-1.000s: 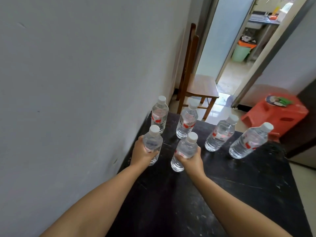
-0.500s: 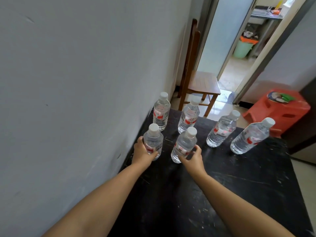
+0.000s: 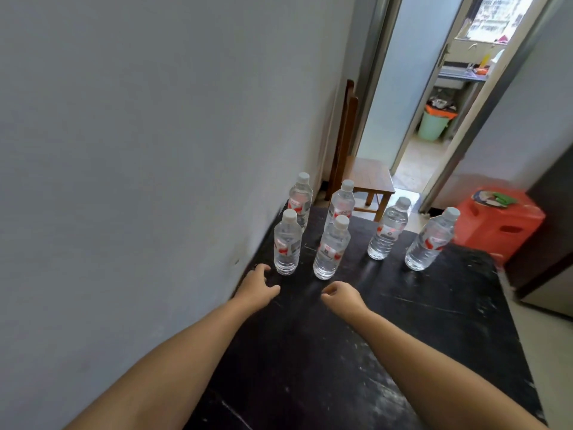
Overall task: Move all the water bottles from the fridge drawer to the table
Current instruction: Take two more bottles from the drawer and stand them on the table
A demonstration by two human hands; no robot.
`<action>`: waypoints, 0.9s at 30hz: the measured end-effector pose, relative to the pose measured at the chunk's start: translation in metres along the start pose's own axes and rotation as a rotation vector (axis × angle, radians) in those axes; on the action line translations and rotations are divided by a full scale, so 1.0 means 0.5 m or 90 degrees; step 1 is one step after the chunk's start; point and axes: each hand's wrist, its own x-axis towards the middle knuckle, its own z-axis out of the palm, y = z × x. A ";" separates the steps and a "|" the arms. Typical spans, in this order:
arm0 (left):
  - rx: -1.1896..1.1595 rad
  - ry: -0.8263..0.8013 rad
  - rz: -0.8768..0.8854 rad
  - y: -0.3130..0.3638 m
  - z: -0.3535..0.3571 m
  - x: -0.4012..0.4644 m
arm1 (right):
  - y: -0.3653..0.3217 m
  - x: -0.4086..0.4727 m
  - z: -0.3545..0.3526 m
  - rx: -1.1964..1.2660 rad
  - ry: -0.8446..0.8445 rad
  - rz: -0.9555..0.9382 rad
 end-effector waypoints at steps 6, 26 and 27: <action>0.043 -0.030 -0.029 -0.035 0.000 -0.126 | -0.032 -0.084 0.039 -0.154 -0.078 -0.123; -0.121 0.311 -0.479 -0.198 0.132 -0.707 | -0.046 -0.374 0.272 -0.565 -0.325 -0.763; -0.135 0.337 -0.508 -0.199 0.137 -0.756 | -0.049 -0.411 0.287 -0.574 -0.341 -0.798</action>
